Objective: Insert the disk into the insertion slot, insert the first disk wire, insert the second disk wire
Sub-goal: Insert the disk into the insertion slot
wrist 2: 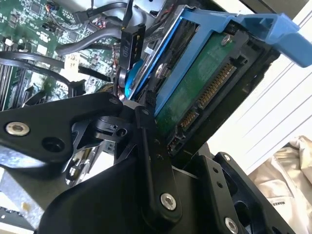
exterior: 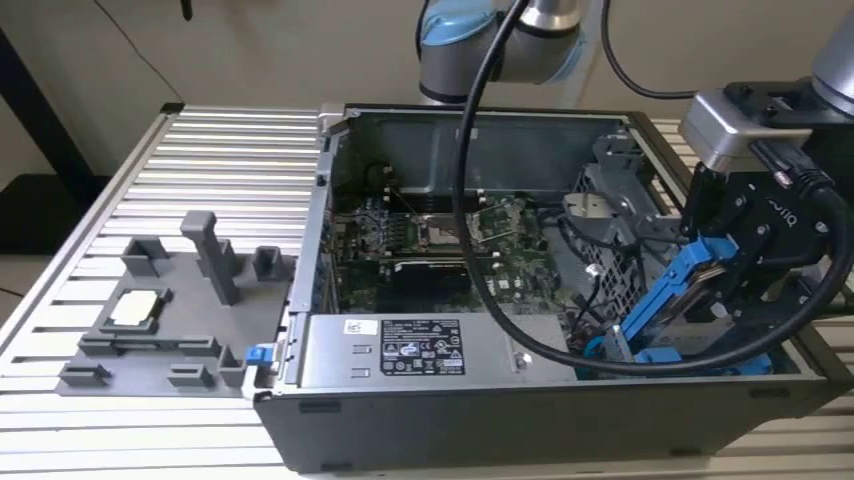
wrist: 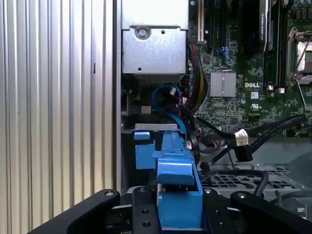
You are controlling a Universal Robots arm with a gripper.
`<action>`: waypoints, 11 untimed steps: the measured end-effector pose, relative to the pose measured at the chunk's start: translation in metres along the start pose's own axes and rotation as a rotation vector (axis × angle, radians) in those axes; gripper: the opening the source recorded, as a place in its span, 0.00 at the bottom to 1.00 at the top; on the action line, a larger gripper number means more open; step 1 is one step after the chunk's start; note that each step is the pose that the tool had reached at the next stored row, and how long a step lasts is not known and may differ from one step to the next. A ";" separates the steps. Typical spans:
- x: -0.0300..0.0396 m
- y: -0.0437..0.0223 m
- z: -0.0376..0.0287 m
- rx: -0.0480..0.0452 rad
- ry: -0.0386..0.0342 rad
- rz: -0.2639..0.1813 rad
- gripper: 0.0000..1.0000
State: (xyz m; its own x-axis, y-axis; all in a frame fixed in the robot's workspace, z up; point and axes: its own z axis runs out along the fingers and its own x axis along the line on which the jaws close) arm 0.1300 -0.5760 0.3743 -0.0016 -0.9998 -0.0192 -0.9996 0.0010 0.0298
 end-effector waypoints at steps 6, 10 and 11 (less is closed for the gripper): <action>0.0000 0.0000 0.0003 0.0000 0.0003 0.000 0.33; 0.0000 0.0000 0.0004 0.0000 0.0001 0.000 0.41; 0.0000 0.0000 0.0004 0.0000 0.0001 0.000 0.41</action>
State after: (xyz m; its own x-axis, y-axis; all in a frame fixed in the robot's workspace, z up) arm 0.1300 -0.5760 0.3739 -0.0016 -0.9998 -0.0191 -0.9996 0.0010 0.0298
